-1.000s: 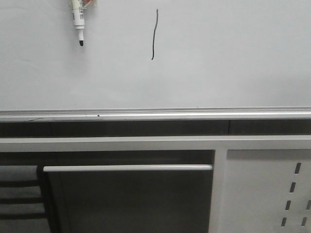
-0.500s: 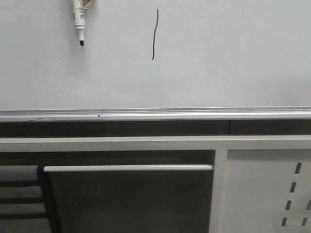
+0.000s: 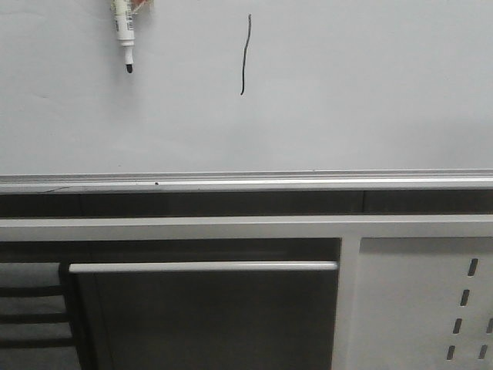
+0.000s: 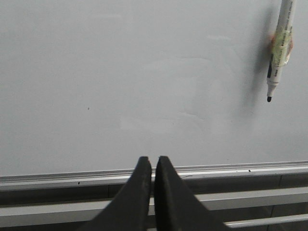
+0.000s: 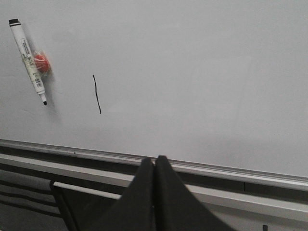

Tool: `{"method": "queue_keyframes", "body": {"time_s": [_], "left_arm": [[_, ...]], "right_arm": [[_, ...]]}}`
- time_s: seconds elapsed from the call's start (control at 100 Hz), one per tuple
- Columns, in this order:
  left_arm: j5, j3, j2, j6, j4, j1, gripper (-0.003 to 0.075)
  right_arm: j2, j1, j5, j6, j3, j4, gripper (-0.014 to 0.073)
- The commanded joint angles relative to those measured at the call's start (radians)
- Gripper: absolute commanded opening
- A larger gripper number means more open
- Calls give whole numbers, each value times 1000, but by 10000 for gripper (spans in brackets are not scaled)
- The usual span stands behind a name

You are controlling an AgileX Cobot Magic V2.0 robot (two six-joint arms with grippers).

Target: Write number 1 on whiteboard

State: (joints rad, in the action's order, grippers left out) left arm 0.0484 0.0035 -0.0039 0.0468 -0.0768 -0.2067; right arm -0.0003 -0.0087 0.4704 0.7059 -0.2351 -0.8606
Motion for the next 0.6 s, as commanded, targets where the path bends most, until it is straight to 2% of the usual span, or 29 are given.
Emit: {"method": "queue_keyframes", "body": {"time_s": [0.0, 0.06, 0.12, 0.15, 0.2, 0.37, 0.55, 0.59], "left_arm": [[-65, 41, -23, -12, 0, -7, -20], [-65, 41, -23, -12, 0, -7, -20], [-65, 41, -23, -12, 0, -7, -20], [-65, 41, -23, -12, 0, -7, -20], [-65, 41, -23, -12, 0, -7, -20], [-65, 41, -23, -12, 0, -7, -20], [-65, 41, -23, -12, 0, -7, -20], [-65, 41, -23, -12, 0, -7, -20]], "right_arm": [[14, -6, -94, -9, -13, 46, -65], [17, -6, -141, -148, 1, 189, -65], [23, -7, -182, -411, 24, 420, -65], [23, -7, -193, -491, 33, 528, -65], [23, -7, -220, -564, 56, 634, -65], [16, -7, -362, -588, 162, 769, -65], [-27, -7, -423, -591, 275, 790, -65], [-27, -7, -364, -595, 271, 795, -65]]}}
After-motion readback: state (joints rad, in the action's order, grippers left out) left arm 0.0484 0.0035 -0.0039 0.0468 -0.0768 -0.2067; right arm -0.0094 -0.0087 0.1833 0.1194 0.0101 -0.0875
